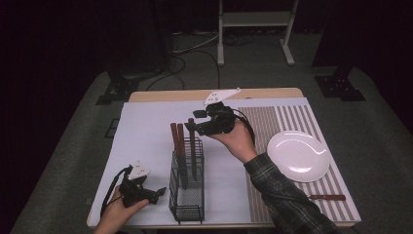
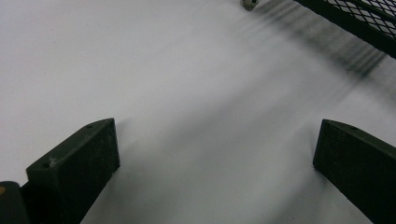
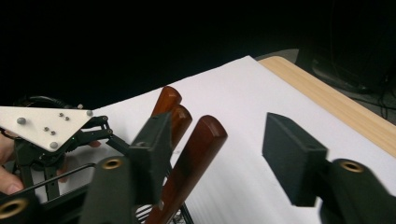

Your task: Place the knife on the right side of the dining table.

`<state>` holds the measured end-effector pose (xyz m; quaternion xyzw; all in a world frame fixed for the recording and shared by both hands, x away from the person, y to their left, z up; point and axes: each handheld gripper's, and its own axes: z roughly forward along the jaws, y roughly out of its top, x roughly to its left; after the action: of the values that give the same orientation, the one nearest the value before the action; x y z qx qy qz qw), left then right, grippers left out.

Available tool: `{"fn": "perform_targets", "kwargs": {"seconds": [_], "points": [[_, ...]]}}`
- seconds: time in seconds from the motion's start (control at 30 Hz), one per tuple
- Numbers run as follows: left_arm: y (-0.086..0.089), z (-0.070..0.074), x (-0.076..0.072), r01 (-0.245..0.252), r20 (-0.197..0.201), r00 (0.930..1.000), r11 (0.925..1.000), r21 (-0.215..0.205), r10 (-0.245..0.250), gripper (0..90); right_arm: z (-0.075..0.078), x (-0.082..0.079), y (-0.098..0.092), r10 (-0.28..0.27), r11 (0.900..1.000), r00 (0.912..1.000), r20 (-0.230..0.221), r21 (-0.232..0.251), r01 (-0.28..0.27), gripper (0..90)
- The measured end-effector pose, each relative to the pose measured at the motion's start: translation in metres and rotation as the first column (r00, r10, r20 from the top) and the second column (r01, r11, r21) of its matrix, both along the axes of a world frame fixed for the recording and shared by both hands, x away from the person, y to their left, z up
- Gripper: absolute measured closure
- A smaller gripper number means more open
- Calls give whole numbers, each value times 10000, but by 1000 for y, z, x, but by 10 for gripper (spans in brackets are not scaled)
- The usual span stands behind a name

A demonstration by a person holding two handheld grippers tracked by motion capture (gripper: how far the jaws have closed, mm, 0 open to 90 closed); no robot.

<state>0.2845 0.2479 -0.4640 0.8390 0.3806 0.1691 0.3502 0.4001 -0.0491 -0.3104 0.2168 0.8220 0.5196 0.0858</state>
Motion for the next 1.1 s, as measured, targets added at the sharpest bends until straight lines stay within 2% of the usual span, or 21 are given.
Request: {"fn": "perform_targets", "kwargs": {"seconds": [0.3, 0.43, 0.63, 0.87, 1.1], "points": [[0, 0, 0, 2, -6, 10000, 10000, -5, -2, 0, 1, 0, 4, 447, 9988, 9989, -118, -203, -450, 669], [0, 0, 0, -2, -9, 10000, 10000, -7, 2, 0, 2, -1, 3, 415, 9989, 9989, -204, -205, -420, 687], [0, 0, 0, 4, -14, 10000, 10000, -6, -4, 0, 5, -7, -4, 506, 9987, 9982, -331, 52, -504, 715], [0, 0, 0, 9, -12, 10000, 10000, 10, -9, 0, 9, -16, -9, 894, 9948, 9938, -655, 548, -858, 755], [0, 0, 0, 17, -21, 10000, 10000, 4, -17, 0, 14, -23, -7, 1382, 9883, 9872, -799, 757, -1322, 778]]}}
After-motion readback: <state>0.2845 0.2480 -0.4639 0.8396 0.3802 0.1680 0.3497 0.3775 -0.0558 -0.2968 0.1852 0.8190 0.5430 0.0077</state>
